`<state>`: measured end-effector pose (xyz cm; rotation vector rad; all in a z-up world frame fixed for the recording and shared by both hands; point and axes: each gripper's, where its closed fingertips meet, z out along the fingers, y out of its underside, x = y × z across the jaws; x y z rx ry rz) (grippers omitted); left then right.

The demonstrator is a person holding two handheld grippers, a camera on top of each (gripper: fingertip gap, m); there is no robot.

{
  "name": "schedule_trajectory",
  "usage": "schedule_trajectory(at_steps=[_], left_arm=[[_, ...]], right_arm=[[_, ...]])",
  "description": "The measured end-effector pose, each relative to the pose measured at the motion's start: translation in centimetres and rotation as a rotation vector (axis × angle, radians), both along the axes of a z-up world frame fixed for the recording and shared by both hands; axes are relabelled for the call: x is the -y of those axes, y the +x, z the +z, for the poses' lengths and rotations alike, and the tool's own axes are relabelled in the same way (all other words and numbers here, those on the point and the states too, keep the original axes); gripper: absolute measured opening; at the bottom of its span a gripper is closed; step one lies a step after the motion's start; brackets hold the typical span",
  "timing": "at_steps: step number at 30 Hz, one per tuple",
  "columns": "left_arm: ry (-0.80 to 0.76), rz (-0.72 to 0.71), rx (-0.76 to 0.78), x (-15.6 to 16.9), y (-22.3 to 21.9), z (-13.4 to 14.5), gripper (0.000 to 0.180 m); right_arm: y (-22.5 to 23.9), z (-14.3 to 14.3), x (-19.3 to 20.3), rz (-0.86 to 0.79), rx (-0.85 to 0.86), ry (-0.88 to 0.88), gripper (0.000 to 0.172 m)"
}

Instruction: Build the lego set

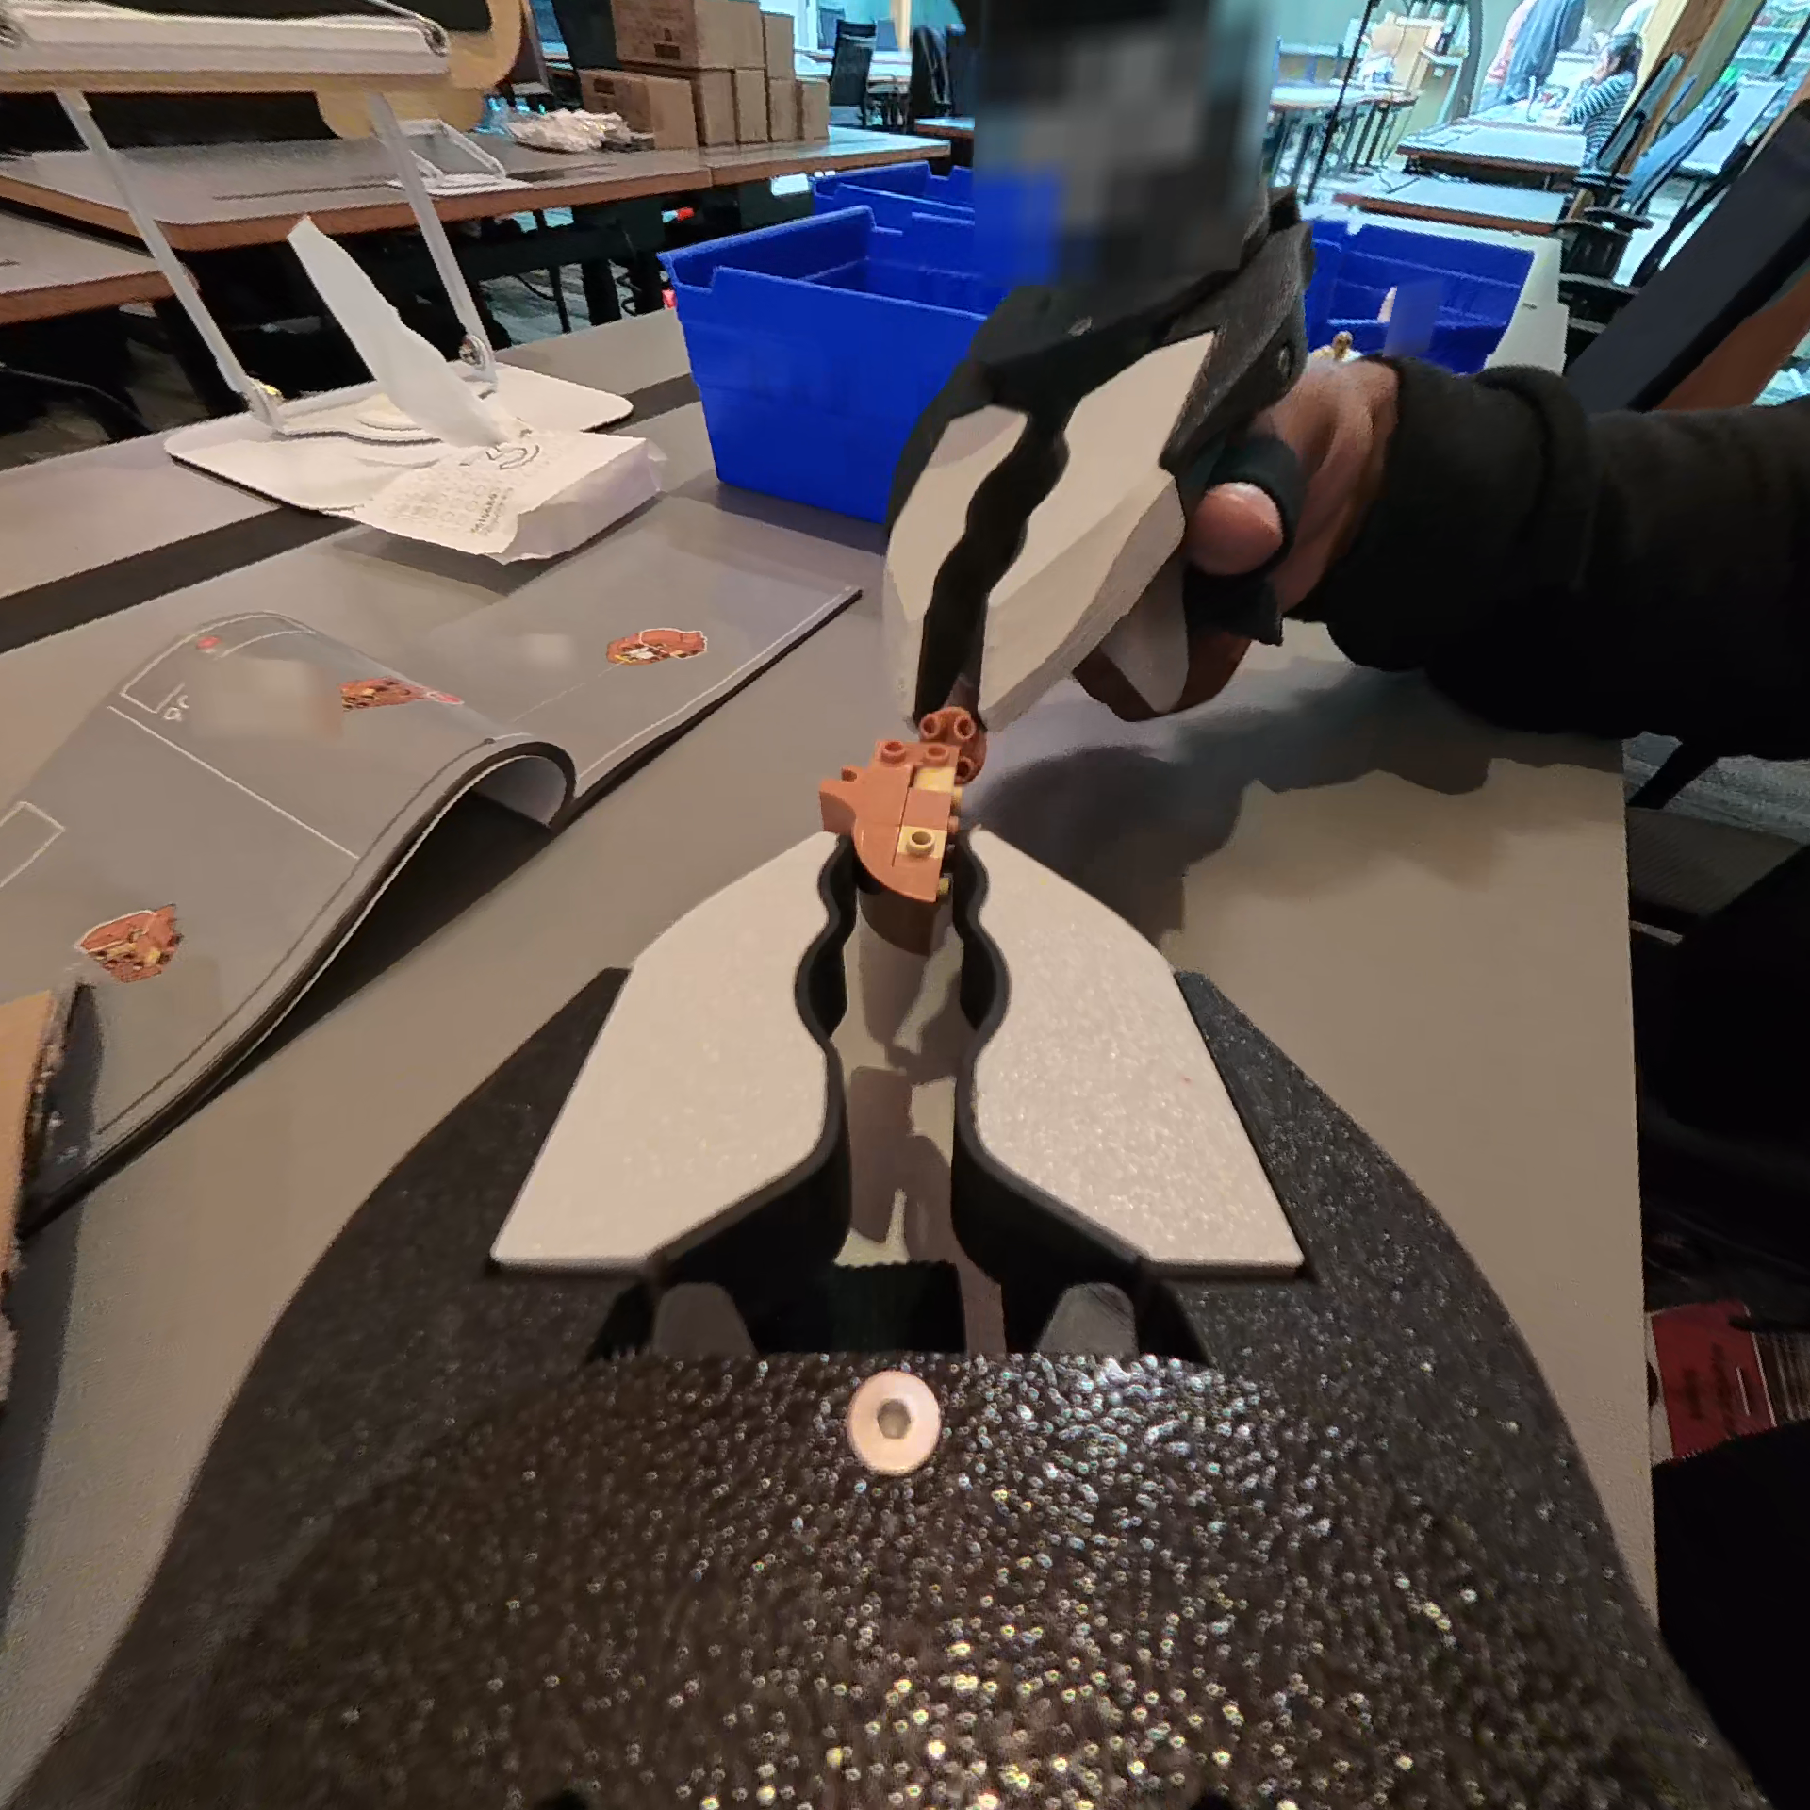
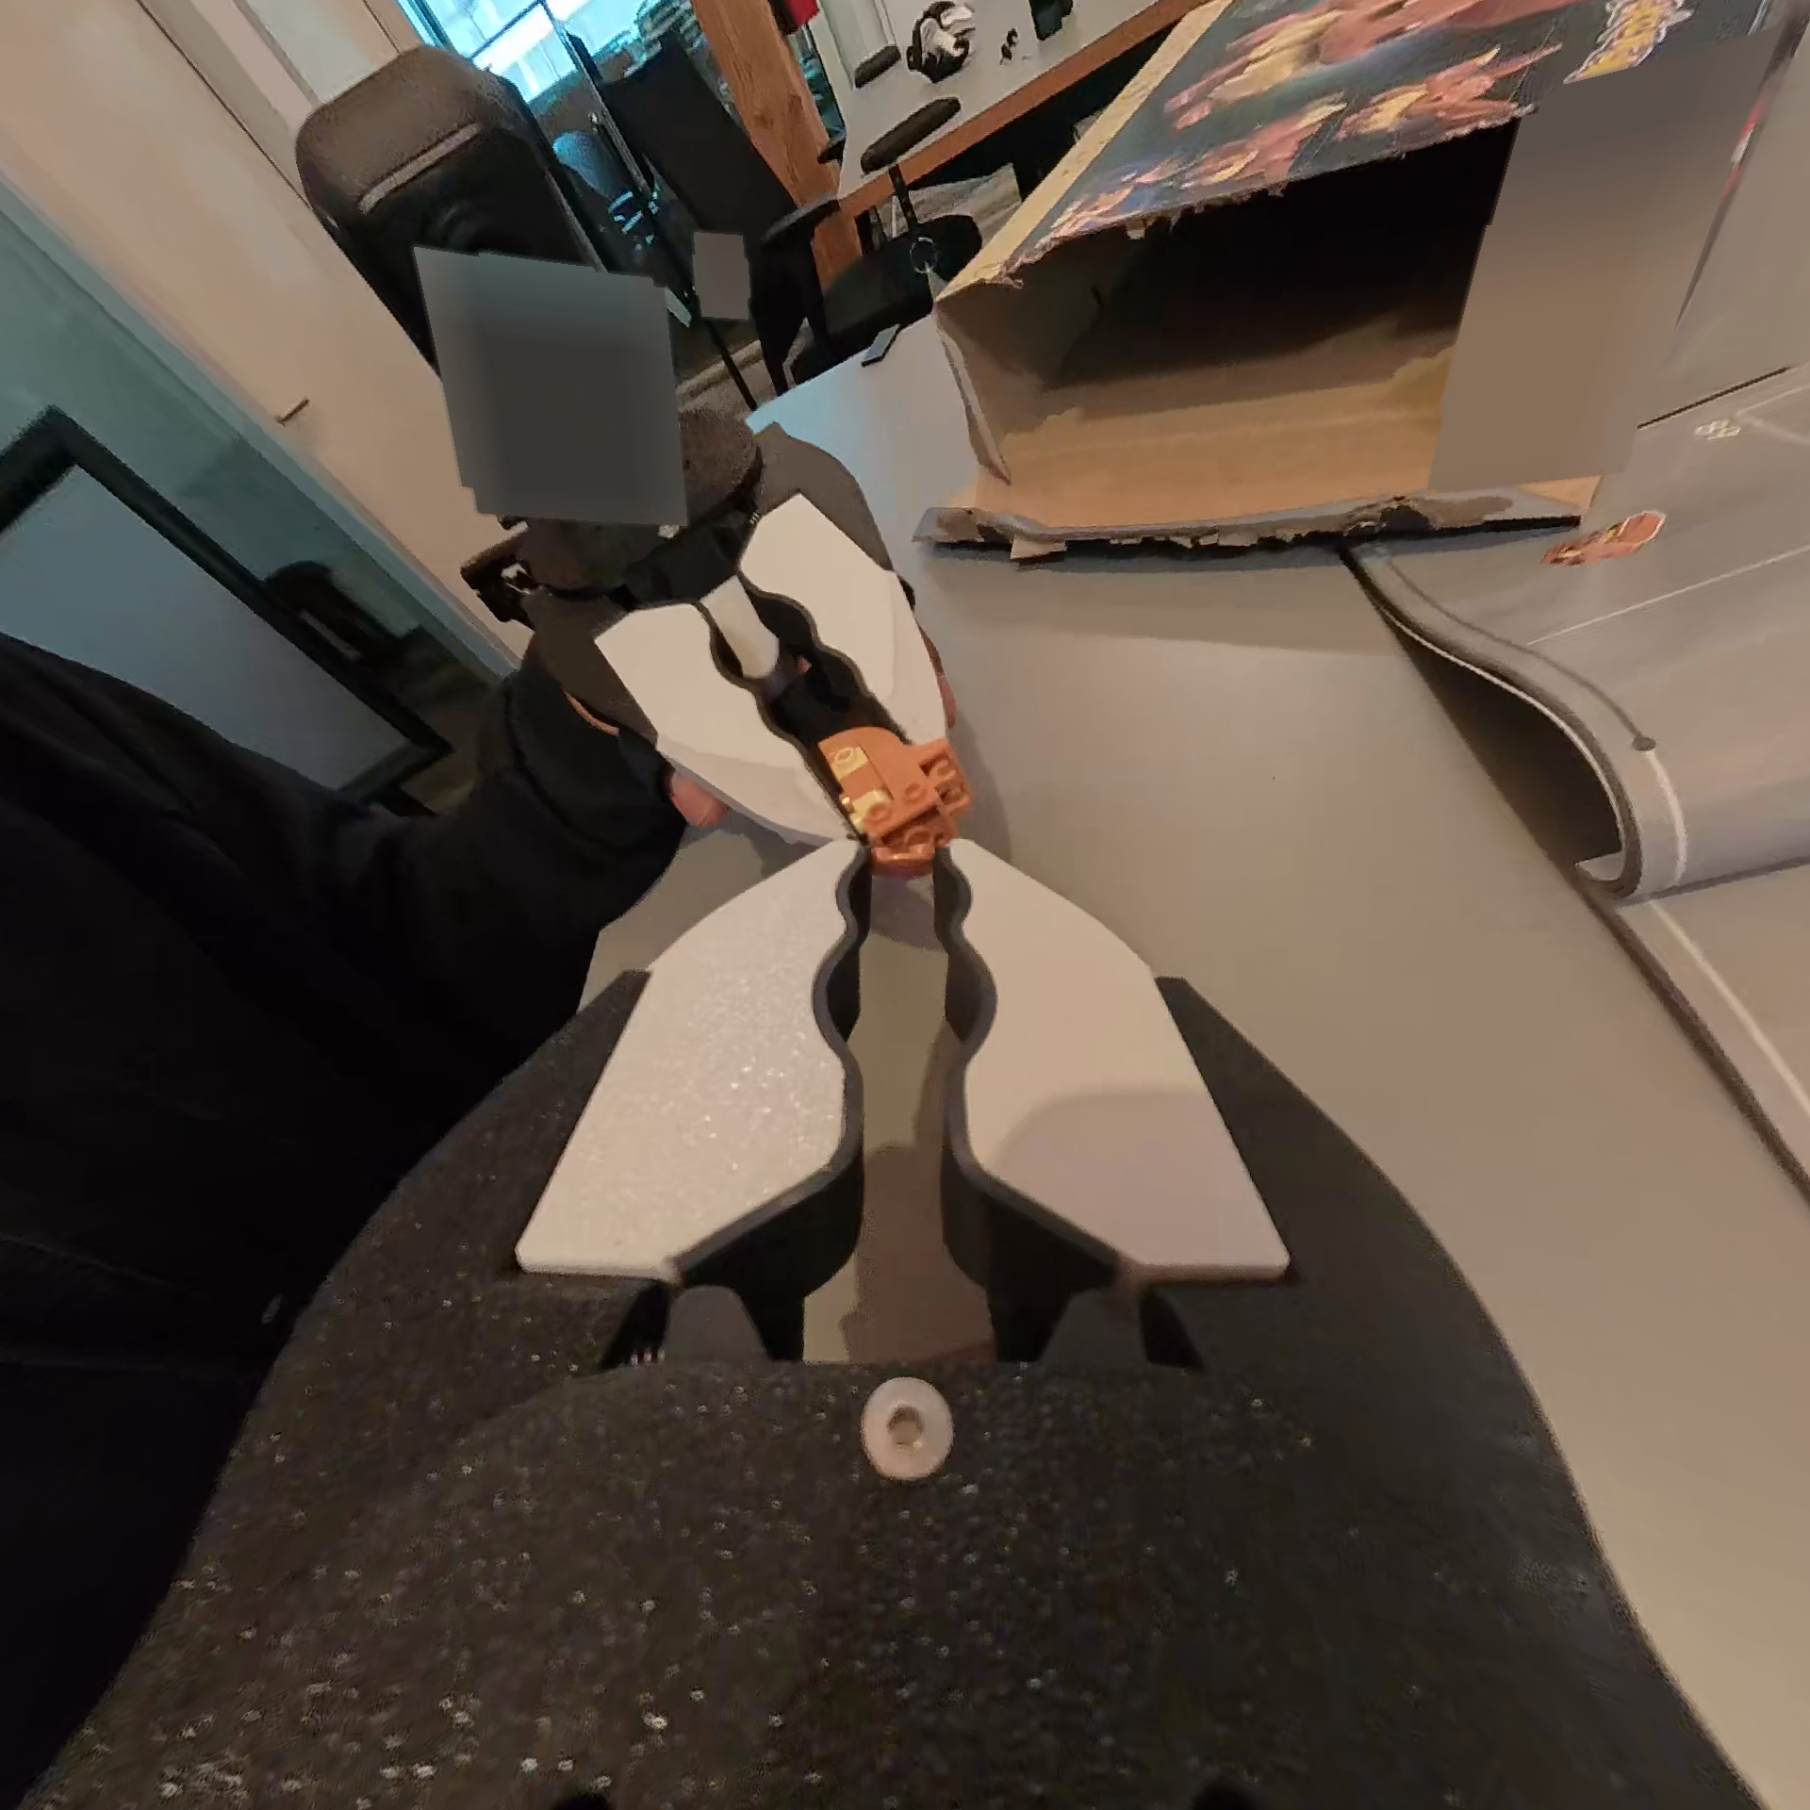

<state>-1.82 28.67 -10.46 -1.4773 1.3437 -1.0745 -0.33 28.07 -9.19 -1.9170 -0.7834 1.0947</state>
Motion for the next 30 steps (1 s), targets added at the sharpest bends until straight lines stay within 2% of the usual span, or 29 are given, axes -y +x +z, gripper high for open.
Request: schedule_trajectory(at_steps=[2,3,9,14,18,21,25,30], left_arm=[[0.003,-0.021,-0.015,0.4,0.1,-0.3,0.018],[0.005,-0.029,-0.022,0.6,0.2,-0.4,0.018],[-0.005,0.003,-0.105,0.0,0.1,-1.9,0.018],[0.005,0.048,-0.115,-0.9,-0.4,-2.0,0.018],[0.014,0.066,-0.124,-1.2,-0.5,-2.2,0.018],[0.023,0.074,-0.136,-1.3,-0.5,-2.3,0.018],[0.025,0.077,-0.134,-1.4,-0.4,-2.3,0.018],[0.027,0.086,-0.134,-1.5,-0.5,-2.3,0.018]], right_arm=[[0.0,-0.2,0.0,-0.006,0.023,0.017,0.01],[-0.1,-0.4,0.0,-0.006,0.03,0.022,0.0],[0.4,-3.0,-0.2,-0.027,0.173,-0.006,0.0],[2.9,-2.6,-1.2,-0.125,0.237,-0.01,0.0],[5.7,-3.3,-0.2,-0.147,0.408,-0.001,0.0],[7.0,-5.6,1.2,-0.132,0.55,-0.026,0.003],[6.6,-8.5,2.4,-0.079,0.654,-0.078,0.013],[6.0,-8.9,2.2,-0.079,0.652,-0.082,0.021]])
